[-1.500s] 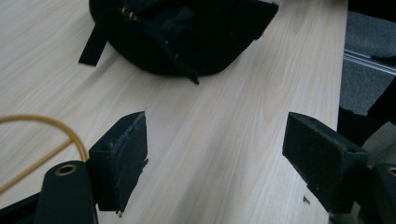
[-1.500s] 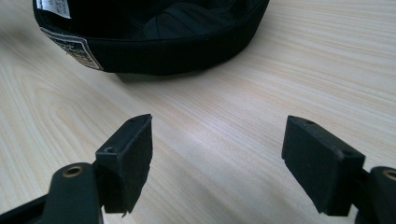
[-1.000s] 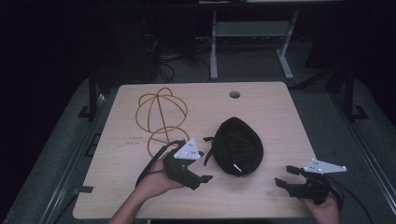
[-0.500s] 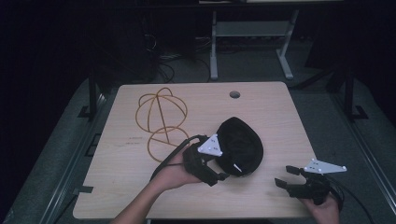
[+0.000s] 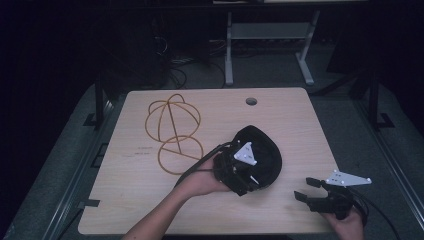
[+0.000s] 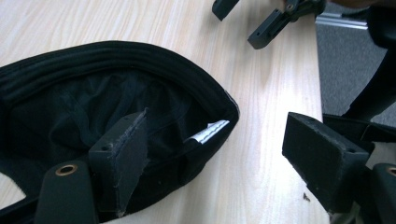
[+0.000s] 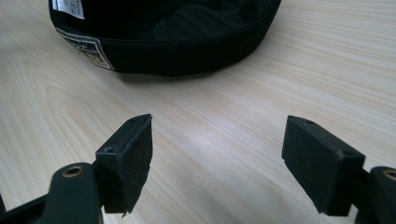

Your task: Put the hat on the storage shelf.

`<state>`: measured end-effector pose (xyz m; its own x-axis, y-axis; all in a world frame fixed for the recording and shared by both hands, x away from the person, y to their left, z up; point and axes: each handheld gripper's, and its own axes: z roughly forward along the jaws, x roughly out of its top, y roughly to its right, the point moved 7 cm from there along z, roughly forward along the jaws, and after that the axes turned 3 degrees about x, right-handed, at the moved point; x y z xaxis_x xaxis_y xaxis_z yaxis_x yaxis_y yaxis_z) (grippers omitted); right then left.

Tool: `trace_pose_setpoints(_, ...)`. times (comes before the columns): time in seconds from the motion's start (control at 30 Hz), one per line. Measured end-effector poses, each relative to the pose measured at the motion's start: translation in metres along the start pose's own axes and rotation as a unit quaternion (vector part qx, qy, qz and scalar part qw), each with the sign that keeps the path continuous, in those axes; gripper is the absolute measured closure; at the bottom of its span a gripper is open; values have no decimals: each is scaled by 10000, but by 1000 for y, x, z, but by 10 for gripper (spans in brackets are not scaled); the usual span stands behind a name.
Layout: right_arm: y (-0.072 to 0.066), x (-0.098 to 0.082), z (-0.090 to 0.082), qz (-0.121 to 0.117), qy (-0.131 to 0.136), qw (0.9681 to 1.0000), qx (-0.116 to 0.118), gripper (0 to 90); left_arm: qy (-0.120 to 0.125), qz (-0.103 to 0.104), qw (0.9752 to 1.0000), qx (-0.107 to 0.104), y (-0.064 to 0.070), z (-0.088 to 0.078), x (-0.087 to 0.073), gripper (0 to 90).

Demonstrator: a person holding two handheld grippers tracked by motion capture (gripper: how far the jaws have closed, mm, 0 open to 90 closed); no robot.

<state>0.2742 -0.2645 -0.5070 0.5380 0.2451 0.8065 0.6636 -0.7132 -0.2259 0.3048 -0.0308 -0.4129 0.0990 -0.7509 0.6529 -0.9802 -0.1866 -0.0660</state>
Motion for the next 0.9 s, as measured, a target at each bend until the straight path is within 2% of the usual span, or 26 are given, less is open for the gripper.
trace_pose_setpoints(0.1,0,0,0,2,1,10000,8,243,-39,-10,10000,-9,-1,7,3,223)
trace_pose_setpoints(0.23,0,0,0,-5,5,10000,18,243,-87,-31,9999,-133,-1,13,5,229)
trace_pose_setpoints(0.4,0,0,0,-10,4,10000,28,242,-264,84,9995,-153,-1,21,4,239)
trace_pose_setpoints(0.5,-1,0,0,-12,14,10000,36,243,-531,153,9984,-154,-4,28,-2,258)
trace_pose_setpoints(0.6,-1,0,0,-12,7,10000,34,242,-614,158,9979,-142,-4,32,-5,260)
trace_pose_setpoints(0.7,-1,0,0,-16,2,10000,43,242,-797,231,9964,-193,-4,37,-10,265)
trace_pose_setpoints(0.83,-1,0,1,-34,8,10000,47,243,-939,278,9950,-172,-5,42,-17,330)
trace_pose_setpoints(0.9,-1,0,1,-39,4,10000,49,243,-1023,367,9940,-148,-5,44,-21,373)
